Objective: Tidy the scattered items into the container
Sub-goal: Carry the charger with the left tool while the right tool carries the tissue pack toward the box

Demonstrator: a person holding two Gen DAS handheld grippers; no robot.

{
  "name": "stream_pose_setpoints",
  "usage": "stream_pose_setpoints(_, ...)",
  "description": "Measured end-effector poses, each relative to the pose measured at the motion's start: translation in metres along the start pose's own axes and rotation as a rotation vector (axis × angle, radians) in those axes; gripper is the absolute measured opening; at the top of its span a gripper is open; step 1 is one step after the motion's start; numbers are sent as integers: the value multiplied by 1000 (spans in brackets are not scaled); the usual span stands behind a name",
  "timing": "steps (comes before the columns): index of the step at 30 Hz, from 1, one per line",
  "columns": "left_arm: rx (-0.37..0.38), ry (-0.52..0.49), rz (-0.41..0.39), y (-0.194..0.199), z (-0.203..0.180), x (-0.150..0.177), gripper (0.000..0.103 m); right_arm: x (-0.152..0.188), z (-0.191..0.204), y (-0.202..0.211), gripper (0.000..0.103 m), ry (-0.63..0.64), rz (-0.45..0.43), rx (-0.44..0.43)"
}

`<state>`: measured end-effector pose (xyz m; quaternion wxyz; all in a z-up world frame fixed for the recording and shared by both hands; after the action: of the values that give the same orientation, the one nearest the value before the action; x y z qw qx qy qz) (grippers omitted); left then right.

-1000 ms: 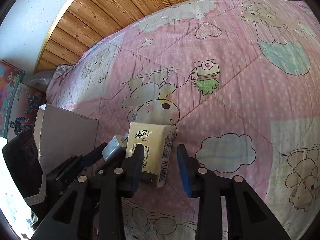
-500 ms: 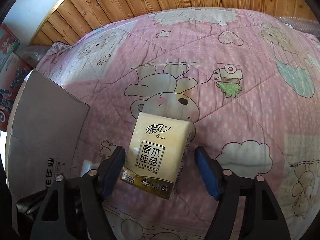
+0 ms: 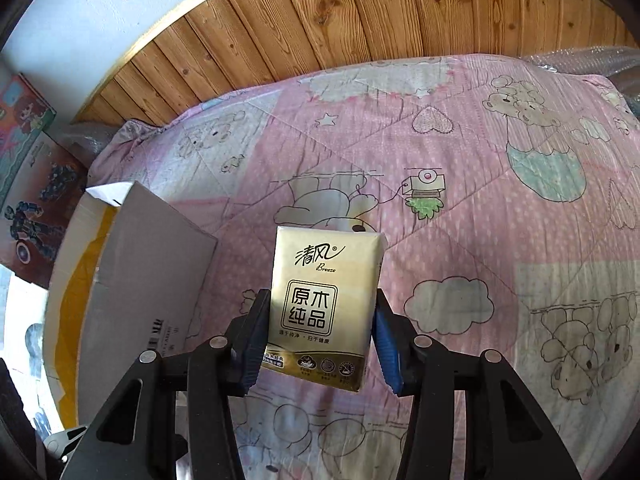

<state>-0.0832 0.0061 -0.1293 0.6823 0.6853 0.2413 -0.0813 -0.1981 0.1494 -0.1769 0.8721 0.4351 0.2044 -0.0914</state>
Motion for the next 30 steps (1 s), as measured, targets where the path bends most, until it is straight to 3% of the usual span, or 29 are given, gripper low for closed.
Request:
stream_pose_setpoints(5,23,26,-45,30,14,-6,22,2,34,29,49,18,-31,-75)
stream_pose_setpoints(11,-2,44,-119,64,43,-21,22,8,75,52,49,69,-63,-146)
stream_pose_setpoints(18,-30,135,-144,84,87,-18,22,17,119,58,49,116,-63,-232)
stream_pose_setpoints(30,-66,196,-210,117,117,-6,22,31,179,67,49,189,-82,-313)
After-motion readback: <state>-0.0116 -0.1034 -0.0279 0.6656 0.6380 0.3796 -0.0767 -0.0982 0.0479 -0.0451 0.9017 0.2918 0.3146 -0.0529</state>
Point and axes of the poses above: each gripper's, at about its wrist camera, not at the fingertips, and y roughly against the way its jaws point, z to its left, x to its underside, the point moved 5 cm from there along -y, roughly the way its jaws point, and after that the axes turned 15 degrees about -x, right-handed, at the moved point
